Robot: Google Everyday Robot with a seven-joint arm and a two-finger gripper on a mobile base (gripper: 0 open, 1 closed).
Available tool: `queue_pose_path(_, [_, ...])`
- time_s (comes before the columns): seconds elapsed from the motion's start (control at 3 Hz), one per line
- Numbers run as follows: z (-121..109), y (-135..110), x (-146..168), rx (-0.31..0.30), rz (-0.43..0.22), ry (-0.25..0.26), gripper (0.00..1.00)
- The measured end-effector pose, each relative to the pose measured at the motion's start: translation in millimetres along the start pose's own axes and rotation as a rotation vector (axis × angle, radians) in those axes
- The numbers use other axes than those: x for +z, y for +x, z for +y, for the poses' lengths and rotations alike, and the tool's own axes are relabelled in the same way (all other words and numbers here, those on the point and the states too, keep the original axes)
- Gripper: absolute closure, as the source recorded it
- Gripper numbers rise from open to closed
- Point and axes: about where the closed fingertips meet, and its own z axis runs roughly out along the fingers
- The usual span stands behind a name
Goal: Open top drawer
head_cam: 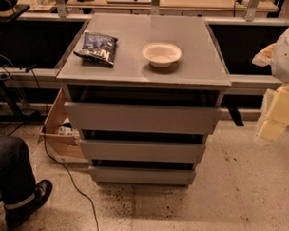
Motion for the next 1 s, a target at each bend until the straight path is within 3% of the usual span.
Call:
queue_pose_path(0.67, [2,4,18,0.015,-0.038,-0.005,0.00])
queue_pose_path(1.0, [9,7,56,0.036,-0.087,-0.030,0.00])
